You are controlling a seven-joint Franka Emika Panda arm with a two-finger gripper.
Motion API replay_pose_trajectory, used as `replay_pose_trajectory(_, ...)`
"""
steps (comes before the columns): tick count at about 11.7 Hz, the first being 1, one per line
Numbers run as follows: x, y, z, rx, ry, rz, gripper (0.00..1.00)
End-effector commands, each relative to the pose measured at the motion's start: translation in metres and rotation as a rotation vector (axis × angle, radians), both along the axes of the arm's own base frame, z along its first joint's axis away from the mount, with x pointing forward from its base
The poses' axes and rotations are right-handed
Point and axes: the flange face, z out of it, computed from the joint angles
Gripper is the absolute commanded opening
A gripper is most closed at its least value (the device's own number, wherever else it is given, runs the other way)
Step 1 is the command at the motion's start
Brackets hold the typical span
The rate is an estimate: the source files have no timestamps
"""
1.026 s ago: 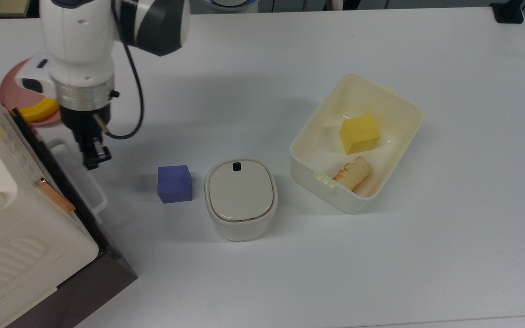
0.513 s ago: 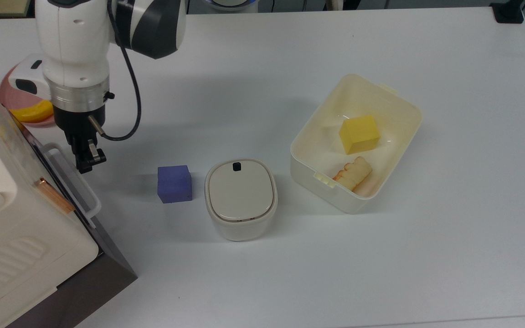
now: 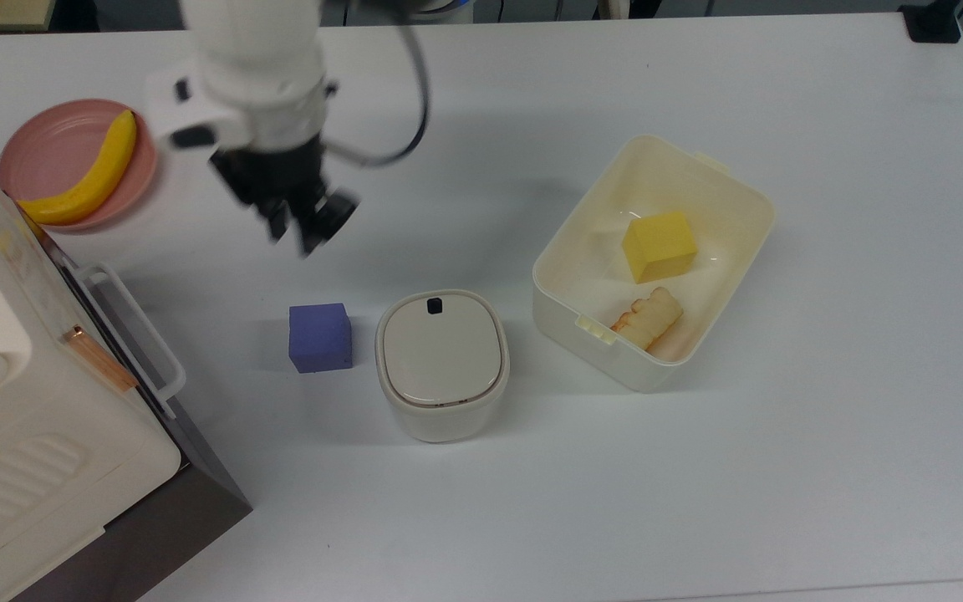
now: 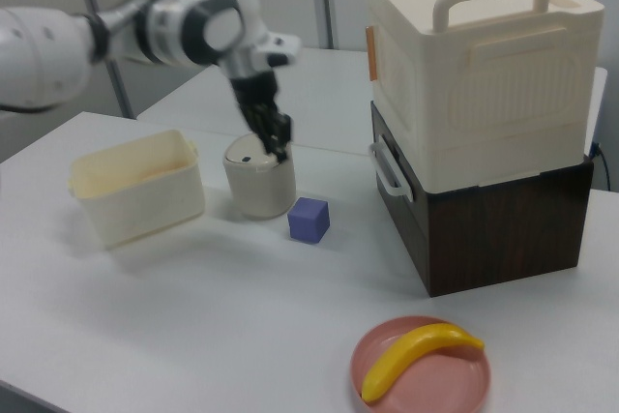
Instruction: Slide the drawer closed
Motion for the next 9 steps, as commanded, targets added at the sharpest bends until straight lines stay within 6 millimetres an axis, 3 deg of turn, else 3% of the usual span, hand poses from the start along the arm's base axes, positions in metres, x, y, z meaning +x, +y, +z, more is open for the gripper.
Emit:
replay_pose_trajectory(1, -0.071, 0.036, 0.071, 0.052, 0.059, 0.22, 0.9)
replay_pose_trajectory(2, -0.079, 0.046, 0.079, 0.052, 0.071, 0.256, 1.0)
replay_pose_trajectory(4, -0.082, 0.059, 0.084, 0.046, 0.078, 0.329, 1.0)
replay_pose_trajectory(9, -0.078, 0.057, 0.076, 0.049, 0.087, 0.32, 1.0)
